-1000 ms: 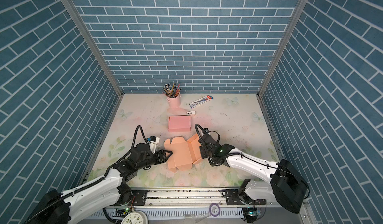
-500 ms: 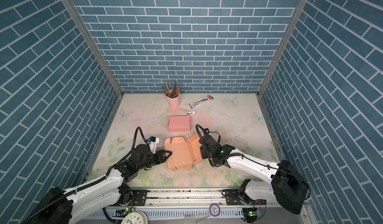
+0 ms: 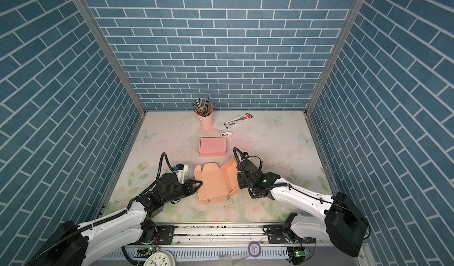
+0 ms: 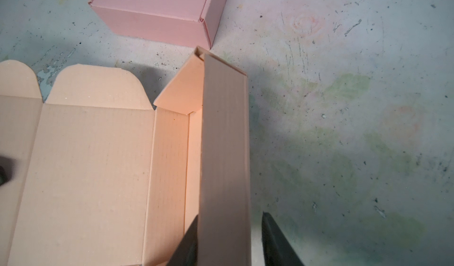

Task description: Fold the paper box

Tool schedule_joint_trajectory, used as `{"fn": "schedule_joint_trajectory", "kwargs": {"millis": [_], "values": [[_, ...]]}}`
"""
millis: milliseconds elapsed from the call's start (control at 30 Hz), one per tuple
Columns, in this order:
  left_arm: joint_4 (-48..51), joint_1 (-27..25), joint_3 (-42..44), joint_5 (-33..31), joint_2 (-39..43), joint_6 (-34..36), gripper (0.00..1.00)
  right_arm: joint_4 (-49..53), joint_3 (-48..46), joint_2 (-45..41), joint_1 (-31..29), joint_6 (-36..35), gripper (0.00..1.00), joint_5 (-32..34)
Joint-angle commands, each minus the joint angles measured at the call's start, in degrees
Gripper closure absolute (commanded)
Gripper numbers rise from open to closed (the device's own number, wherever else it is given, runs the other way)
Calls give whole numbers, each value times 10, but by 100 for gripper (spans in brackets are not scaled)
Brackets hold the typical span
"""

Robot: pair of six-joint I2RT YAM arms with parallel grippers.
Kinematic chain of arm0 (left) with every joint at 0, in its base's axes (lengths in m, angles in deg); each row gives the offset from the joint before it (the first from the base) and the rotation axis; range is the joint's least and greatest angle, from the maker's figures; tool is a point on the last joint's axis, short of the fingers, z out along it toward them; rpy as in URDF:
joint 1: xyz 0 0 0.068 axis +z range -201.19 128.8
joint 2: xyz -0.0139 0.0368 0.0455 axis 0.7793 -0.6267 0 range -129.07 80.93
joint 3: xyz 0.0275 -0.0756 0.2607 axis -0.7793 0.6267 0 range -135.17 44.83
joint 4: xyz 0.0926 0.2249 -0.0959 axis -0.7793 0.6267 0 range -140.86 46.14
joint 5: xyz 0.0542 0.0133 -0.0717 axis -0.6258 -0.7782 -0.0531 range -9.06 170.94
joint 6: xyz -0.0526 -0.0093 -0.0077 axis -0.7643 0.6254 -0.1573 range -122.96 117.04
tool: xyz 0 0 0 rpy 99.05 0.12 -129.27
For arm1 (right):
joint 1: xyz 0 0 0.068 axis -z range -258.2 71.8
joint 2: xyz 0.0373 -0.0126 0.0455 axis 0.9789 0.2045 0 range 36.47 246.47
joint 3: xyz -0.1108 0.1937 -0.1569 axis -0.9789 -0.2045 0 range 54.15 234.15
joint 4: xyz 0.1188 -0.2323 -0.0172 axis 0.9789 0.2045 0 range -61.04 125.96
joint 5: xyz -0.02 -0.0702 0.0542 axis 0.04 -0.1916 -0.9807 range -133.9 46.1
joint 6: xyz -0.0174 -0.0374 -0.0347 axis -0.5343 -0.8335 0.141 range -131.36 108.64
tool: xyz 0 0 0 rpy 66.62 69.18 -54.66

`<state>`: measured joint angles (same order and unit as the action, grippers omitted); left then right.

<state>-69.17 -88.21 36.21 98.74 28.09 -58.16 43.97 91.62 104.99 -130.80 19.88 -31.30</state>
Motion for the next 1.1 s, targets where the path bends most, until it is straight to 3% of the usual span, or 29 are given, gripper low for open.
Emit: {"fn": "schedule_joint_trajectory", "kwargs": {"millis": [0,300,600,1067], "values": [[-22,-2,8,-10,8,-11,83,9,-4,-13,1,10,58,-8],[26,-3,-13,-32,39,4,88,-5,-10,-43,-14,11,51,-32],[50,-2,-17,-49,68,12,91,-35,-34,-120,-15,-24,28,-65],[87,-2,-65,-51,55,53,94,-60,-59,-234,-22,-82,25,-74]]}}
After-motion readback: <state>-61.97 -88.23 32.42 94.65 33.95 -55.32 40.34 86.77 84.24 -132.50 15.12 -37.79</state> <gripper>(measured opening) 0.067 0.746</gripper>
